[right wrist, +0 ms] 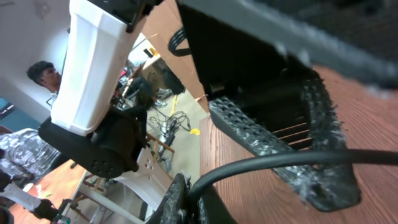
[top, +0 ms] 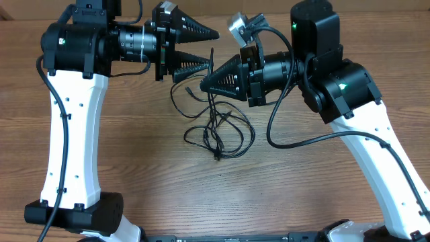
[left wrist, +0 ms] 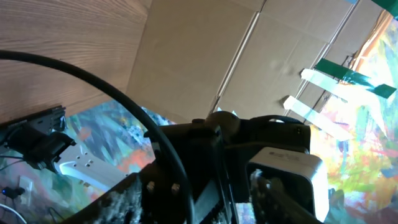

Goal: Untangle cables

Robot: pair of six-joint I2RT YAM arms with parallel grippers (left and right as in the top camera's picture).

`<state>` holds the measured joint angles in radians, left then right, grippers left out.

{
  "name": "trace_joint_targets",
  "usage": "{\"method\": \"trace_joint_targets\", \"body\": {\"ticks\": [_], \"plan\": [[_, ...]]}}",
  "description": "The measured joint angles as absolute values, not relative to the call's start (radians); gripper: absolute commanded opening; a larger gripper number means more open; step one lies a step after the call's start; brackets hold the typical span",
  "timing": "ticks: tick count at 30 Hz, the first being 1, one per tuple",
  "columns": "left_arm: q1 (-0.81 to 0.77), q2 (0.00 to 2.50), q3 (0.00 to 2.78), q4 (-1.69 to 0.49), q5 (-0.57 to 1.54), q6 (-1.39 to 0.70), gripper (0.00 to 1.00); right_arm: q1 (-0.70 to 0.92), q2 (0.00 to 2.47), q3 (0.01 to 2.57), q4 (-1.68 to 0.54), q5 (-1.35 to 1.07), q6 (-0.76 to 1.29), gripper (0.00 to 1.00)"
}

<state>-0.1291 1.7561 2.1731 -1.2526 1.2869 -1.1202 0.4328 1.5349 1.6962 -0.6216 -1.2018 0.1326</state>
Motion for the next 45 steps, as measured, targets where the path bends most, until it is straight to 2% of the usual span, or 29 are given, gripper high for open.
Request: {"method": "trace_joint_targets", "body": {"ticks": [8,15,18,24,26,32,33,34,36,39,45], "plan": [[-0.129,1.756,2.173,-1.253,1.287,-1.123,0.28,0.433,1.535,1.696,-0.621,-1.219,0.157,0.04],[-0.129,1.756,2.173,-1.253,1.287,-1.124,0.21,0.433,1.535,1.696,-0.621,-1.234,0.161,0.04],[-0.129,1.756,2.173,-1.253,1.287,-1.124,0.14,0.433,1.535,1.696,-0.621,-1.239,0.161,0.04],[-0.129,1.756,2.173,-1.253,1.295,-1.124,0.11,0.433,1.535,1.696,-0.620,-1.243,0.162,0.04],[-0.129,1.756,2.173,-1.253,1.302,-1.124,0.05,0.433,1.535,1.696,-0.620,-1.245,0.161,0.04],[-0.129,1.756,2.173,-1.253,1.309,-1.124,0.04,0.433,1.535,1.696,-0.621,-1.250,0.162,0.04],[-0.129,1.756,2.173,-1.253,1.309,-1.124,0.04,0.433,1.535,1.696,-0.621,-1.250,0.162,0.08],[-0.129,1.756,2.173,-1.253,1.308,-1.124,0.04,0.433,1.535,1.696,-0.622,-1.250,0.162,0.17],[-0.129,1.756,2.173,-1.253,1.289,-1.124,0.04,0.433,1.535,1.696,-0.624,-1.248,0.166,0.48],[-0.129,1.756,2.173,-1.252,1.212,-1.124,0.04,0.432,1.535,1.697,-0.673,-1.209,0.171,0.58],[-0.129,1.756,2.173,-1.170,1.149,-1.137,0.04,0.431,1.535,1.695,-0.775,-1.086,0.188,0.92]]}}
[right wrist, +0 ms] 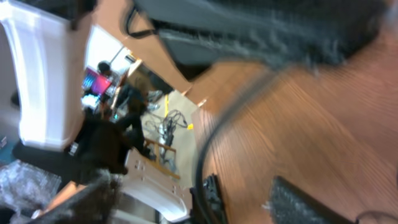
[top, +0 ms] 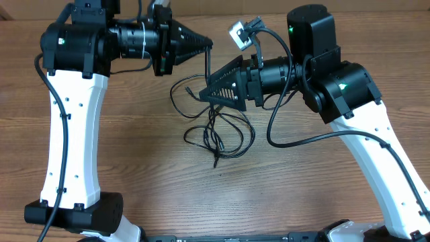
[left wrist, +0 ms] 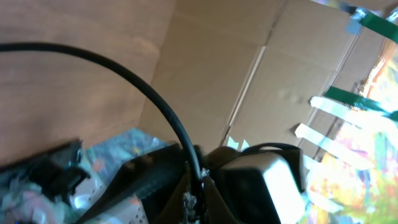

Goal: Untangle cables

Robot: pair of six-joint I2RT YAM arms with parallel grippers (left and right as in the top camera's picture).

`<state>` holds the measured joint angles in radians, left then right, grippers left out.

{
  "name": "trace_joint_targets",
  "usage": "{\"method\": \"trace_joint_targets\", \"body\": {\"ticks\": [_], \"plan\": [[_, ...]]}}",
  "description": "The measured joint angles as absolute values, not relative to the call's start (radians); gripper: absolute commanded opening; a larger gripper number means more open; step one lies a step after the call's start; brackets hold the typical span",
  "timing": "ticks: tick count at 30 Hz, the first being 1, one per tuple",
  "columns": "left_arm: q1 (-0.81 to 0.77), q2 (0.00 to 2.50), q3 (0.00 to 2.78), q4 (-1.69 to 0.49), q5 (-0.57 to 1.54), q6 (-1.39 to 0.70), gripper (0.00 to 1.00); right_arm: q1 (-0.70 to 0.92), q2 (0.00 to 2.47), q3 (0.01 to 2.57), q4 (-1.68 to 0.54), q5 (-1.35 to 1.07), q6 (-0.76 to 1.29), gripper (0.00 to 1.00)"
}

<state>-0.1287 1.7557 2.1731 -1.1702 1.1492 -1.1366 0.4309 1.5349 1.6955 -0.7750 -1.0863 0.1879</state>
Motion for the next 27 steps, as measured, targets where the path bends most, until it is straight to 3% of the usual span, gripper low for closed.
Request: {"method": "trace_joint_targets", "body": {"ticks": [2,7,11,15,21,27], "plan": [[-0.129,1.756,2.173,-1.091,1.157,-1.166,0.04,0.424,1.535,1.695,-0.798,-1.065,0.188,1.00],[-0.129,1.756,2.173,-0.799,1.185,-1.312,0.04,0.360,1.535,1.695,-0.889,-1.038,0.183,1.00],[-0.128,1.756,2.168,-0.319,1.192,-1.551,0.04,0.252,1.535,1.697,-1.044,-1.002,0.182,1.00],[-0.128,1.750,2.177,-0.017,1.164,-1.745,0.04,0.159,1.536,1.696,-1.152,-0.945,0.152,1.00],[-0.128,1.744,2.180,0.037,1.031,-1.817,0.04,0.152,1.536,1.696,-1.213,-0.922,0.102,1.00],[-0.124,1.743,2.180,-0.179,0.778,-1.644,0.04,0.152,1.536,1.696,-1.248,-0.903,0.086,1.00]]}}
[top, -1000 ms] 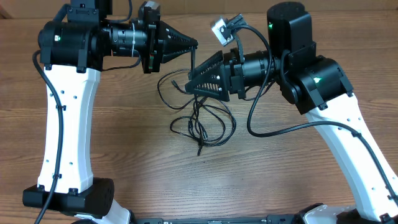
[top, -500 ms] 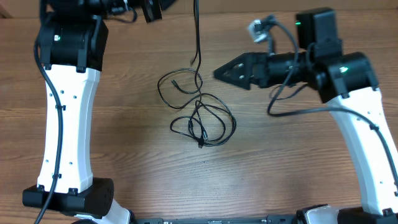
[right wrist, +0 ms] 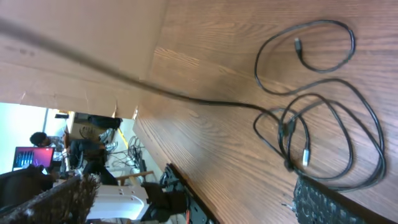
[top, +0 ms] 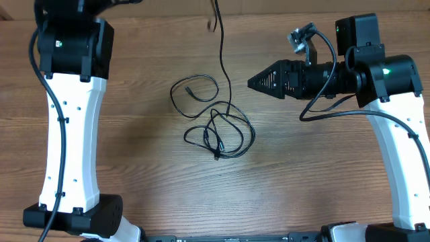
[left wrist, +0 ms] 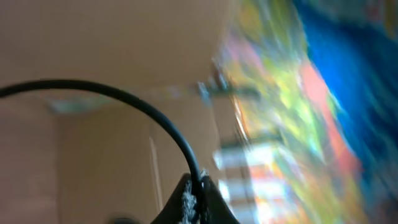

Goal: Untangle cables

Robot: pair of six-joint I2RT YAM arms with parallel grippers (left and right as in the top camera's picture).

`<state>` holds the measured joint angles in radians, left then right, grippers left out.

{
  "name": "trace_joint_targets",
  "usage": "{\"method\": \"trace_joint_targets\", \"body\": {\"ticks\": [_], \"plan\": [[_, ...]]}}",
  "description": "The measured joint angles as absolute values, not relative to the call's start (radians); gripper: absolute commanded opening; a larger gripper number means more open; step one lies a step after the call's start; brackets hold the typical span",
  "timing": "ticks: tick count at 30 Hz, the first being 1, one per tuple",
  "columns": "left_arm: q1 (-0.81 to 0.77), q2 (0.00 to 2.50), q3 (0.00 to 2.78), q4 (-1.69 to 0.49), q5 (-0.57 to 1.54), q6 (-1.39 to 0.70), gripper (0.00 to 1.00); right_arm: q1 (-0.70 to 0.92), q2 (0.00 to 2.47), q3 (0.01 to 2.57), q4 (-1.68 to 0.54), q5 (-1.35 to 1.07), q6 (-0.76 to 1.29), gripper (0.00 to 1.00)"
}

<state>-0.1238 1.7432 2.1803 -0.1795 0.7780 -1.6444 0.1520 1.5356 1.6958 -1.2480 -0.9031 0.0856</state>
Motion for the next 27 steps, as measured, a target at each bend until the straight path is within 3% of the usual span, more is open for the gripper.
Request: {"method": "trace_joint_targets", "body": {"ticks": [6,15,22,27], "plan": [[-0.116,1.746,2.181,-0.381,0.410,-1.398,0.04,0.152,1.536,1.696,-1.272,-0.893,0.078,1.00],[-0.057,1.764,2.181,-0.397,0.117,-0.977,0.04,0.152,1.536,1.696,-1.280,-0.890,0.073,1.00],[-0.020,1.799,2.181,-0.394,0.014,-0.797,0.04,0.152,1.536,1.696,-1.285,-0.890,0.056,1.00],[-0.020,1.908,2.181,-0.339,0.102,-0.836,0.04,0.152,1.536,1.696,-1.293,-0.890,0.054,1.00]]}}
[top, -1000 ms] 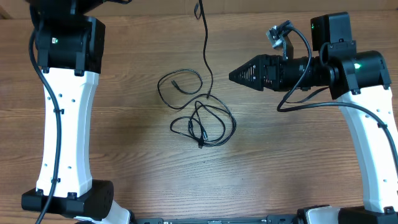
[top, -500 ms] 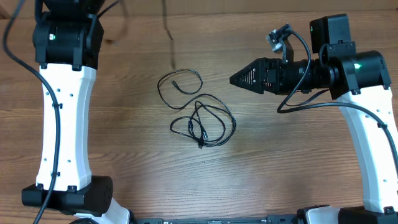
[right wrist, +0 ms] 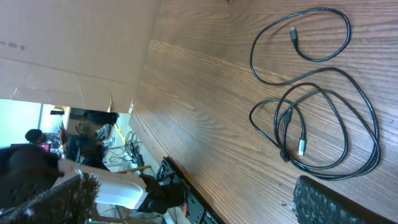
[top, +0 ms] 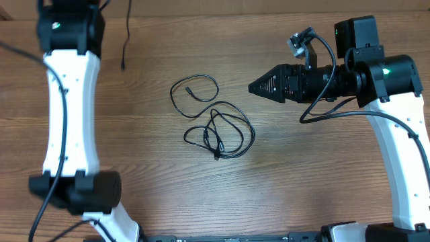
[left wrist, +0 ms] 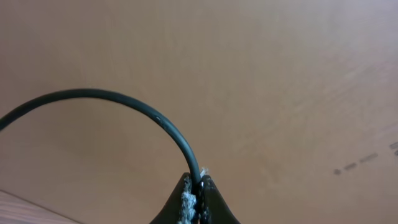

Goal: Untangle cables

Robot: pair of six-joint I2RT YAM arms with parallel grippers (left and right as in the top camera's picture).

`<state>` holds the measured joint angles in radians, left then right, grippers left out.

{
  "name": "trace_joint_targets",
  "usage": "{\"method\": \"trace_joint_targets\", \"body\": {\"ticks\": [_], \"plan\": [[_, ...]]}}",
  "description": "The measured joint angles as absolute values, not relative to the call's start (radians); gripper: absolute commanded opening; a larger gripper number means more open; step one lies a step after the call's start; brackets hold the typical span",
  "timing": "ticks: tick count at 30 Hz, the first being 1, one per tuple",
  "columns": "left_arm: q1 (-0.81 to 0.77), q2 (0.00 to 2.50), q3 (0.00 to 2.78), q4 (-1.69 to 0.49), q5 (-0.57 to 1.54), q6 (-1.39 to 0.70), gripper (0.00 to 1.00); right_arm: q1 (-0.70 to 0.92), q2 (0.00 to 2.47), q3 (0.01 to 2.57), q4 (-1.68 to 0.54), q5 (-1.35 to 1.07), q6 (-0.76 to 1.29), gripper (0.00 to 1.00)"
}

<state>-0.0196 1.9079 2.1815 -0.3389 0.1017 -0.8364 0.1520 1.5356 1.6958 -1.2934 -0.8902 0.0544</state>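
A black cable (left wrist: 124, 99) is pinched in my left gripper (left wrist: 198, 182), which is shut on it and held high against the cardboard backdrop. In the overhead view that cable (top: 127, 33) hangs at the far left with its plug end free above the table. The left fingers themselves are out of the overhead frame. The remaining black cables (top: 218, 131) lie in loose loops at the table's middle, also seen as loops (right wrist: 323, 124) in the right wrist view. My right gripper (top: 252, 87) hovers to their right, open and holding nothing (right wrist: 189, 186).
The wooden table (top: 322, 175) runs to a cardboard wall (top: 201, 7) at the back. The left arm's white column (top: 64, 114) stands at the left. The right arm's own black lead (top: 316, 114) sags beneath its wrist.
The cable in my left gripper hung at top centre and ran down into the pile; now it hangs at the far left, clear of the loops. The right gripper has stayed put.
Both grippers were together over the pile, the right shut on a cable, the left open around it. Then the left was shut on it and the right open. Then the left was high, the right drawn back. Now the cable hangs separate.
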Motion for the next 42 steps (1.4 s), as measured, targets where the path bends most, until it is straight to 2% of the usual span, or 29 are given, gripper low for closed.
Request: {"method": "trace_joint_targets", "body": {"ticks": [5,13,16,23,24,25,26,27,28,30,33,36,38,41,42], "plan": [[-0.020,2.031,2.180,-0.181,0.270,-0.967,0.04,0.152,1.536,1.696,-1.296,-0.890,0.052,1.00],[0.014,2.114,2.180,-0.202,0.379,-1.031,0.04,0.152,1.536,1.696,-1.366,-0.878,0.030,1.00],[0.081,2.159,2.180,-0.226,0.391,-1.042,0.04,0.152,1.536,1.696,-1.396,-0.856,0.025,1.00],[0.352,2.246,2.180,-0.379,0.339,-1.010,0.04,0.152,1.536,1.696,-1.448,-0.829,0.014,1.00],[0.384,2.252,2.180,-0.397,0.328,-0.990,0.19,0.152,1.536,1.696,-1.454,-0.829,0.013,1.00],[0.425,2.257,2.180,-0.417,0.318,-0.963,0.46,0.152,1.536,1.696,-1.460,-0.828,0.012,1.00],[0.457,2.260,2.180,-0.435,0.310,-0.936,0.50,0.152,1.536,1.696,-1.464,-0.827,0.011,1.00],[0.490,2.261,2.180,-0.456,0.303,-0.907,0.45,0.152,1.536,1.696,-1.466,-0.827,0.011,1.00],[0.530,2.261,2.180,-0.482,0.297,-0.867,0.49,0.152,1.536,1.696,-1.468,-0.825,0.010,1.00],[0.603,2.261,2.181,-0.537,0.281,-0.767,0.66,0.152,1.536,1.696,-1.467,-0.819,0.010,1.00],[0.648,2.261,2.181,-0.631,0.264,-0.659,0.66,0.152,1.536,1.696,-1.466,-0.810,0.008,1.00],[0.659,2.261,2.181,-0.728,0.257,-0.585,0.60,0.152,1.536,1.696,-1.467,-0.804,0.007,1.00],[0.656,2.261,2.181,-0.793,0.257,-0.548,0.65,0.152,1.536,1.696,-1.466,-0.804,0.007,1.00],[0.634,2.261,2.181,-0.906,0.256,-0.516,0.85,0.152,1.536,1.696,-1.467,-0.804,0.007,1.00],[0.620,2.261,2.181,-0.942,0.256,-0.504,0.88,0.152,1.536,1.696,-1.467,-0.804,0.007,1.00]]}}
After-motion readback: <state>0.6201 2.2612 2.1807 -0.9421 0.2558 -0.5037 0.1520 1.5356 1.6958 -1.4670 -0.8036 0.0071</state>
